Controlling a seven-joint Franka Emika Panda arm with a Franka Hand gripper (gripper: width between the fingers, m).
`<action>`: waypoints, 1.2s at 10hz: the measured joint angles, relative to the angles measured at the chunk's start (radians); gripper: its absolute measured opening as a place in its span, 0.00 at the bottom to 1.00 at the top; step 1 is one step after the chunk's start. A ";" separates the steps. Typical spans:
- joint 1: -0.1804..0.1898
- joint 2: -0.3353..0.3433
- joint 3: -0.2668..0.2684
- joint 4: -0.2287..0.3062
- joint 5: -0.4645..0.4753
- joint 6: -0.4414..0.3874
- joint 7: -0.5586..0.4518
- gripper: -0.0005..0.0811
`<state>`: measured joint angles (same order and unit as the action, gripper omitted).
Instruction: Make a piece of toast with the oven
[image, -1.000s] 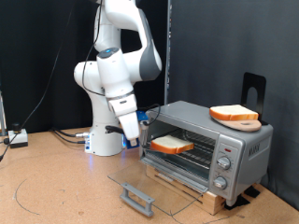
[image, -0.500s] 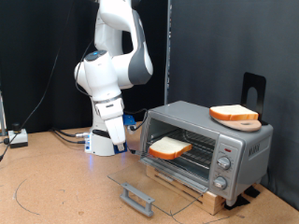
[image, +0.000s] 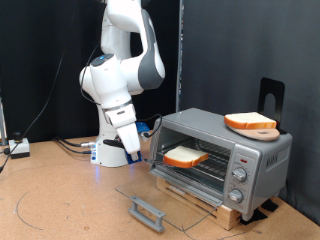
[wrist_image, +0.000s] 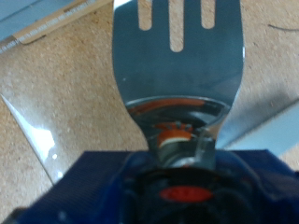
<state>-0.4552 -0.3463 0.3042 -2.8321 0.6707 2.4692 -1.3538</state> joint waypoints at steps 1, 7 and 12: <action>0.016 -0.003 0.001 -0.007 0.014 -0.004 -0.009 0.52; 0.102 -0.047 0.033 -0.036 0.113 -0.008 -0.014 0.52; 0.050 -0.046 0.091 -0.048 0.019 0.040 0.100 0.52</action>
<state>-0.4056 -0.3928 0.3949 -2.8796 0.6902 2.5090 -1.2533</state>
